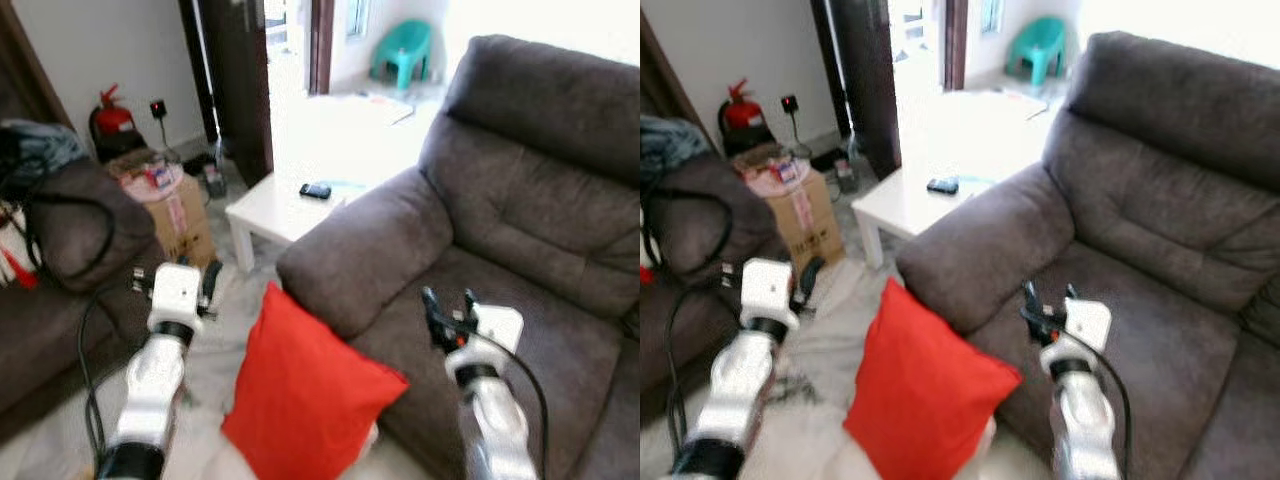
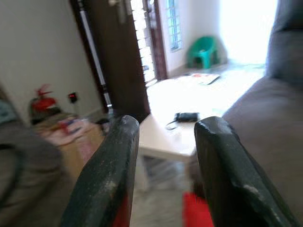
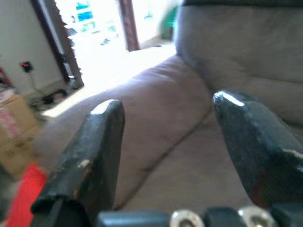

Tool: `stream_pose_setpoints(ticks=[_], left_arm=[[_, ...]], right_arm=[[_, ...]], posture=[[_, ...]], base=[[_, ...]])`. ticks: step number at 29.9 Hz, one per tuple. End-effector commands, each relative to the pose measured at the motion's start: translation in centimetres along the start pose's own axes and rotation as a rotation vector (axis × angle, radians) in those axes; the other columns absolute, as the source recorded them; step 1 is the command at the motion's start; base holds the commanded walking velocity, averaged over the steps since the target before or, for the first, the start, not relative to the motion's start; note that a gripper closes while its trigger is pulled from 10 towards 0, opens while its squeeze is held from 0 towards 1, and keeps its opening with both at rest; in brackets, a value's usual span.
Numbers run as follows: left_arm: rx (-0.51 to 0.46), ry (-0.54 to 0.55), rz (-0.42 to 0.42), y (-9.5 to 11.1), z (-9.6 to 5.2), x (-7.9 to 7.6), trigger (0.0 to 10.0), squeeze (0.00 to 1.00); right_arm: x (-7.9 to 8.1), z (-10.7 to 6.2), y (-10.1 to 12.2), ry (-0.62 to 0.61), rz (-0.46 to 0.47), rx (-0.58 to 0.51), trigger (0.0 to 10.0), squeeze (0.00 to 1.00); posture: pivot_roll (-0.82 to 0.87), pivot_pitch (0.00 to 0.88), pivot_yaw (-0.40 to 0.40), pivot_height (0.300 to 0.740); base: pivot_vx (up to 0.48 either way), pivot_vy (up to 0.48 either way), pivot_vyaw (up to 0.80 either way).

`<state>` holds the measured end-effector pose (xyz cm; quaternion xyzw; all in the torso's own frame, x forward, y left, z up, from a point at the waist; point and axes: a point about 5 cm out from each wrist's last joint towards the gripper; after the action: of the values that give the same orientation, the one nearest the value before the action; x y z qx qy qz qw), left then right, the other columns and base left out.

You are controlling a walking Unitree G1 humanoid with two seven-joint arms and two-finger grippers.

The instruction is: Move the pillow to the sofa from floor

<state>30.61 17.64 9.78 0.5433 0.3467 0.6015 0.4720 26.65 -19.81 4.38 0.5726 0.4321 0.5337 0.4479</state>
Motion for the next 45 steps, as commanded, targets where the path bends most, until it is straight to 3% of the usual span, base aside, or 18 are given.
stream_pose_setpoints(ticks=[1,14,33,45], left_arm=[[0.008,0.014,0.023,0.0,0.0,0.9,10.0,0.0],[0.043,-0.007,0.007,-0.5,0.3,0.4,10.0,0.0],[0.017,-0.004,0.001,0.1,0.6,0.3,10.0,0.0],[0.014,-0.027,0.007,0.2,0.7,0.0,10.0,0.0]], right_arm=[[0.6,0.2,0.1,0.017,0.009,-0.002,10.0,0.0],[0.6,-0.1,-1.5,0.009,0.047,0.095,10.0,0.0],[1.3,0.7,-0.3,0.03,0.064,0.042,10.0,0.0],[1.5,0.3,-0.7,0.018,0.078,0.041,10.0,0.0]], posture=[[-0.02,0.0,-0.044,0.74],[-0.03,0.0,-0.045,0.74],[-0.02,0.0,-0.048,0.74],[-0.03,0.0,-0.029,0.74]], base=[[0.27,0.0,0.0],[0.146,0.0,0.0],[0.0,0.0,0.0],[0.0,0.0,0.0]])
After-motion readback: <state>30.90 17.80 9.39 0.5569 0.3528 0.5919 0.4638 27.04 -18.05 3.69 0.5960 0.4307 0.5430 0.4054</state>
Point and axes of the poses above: a point about 5 cm out from each wrist's last joint towards the gripper, its own z axis pointing out of the wrist towards the gripper, its own y axis along the axis of the wrist's last joint, x = y × z, and after that the axes turned 8 degrees about z, right-handed
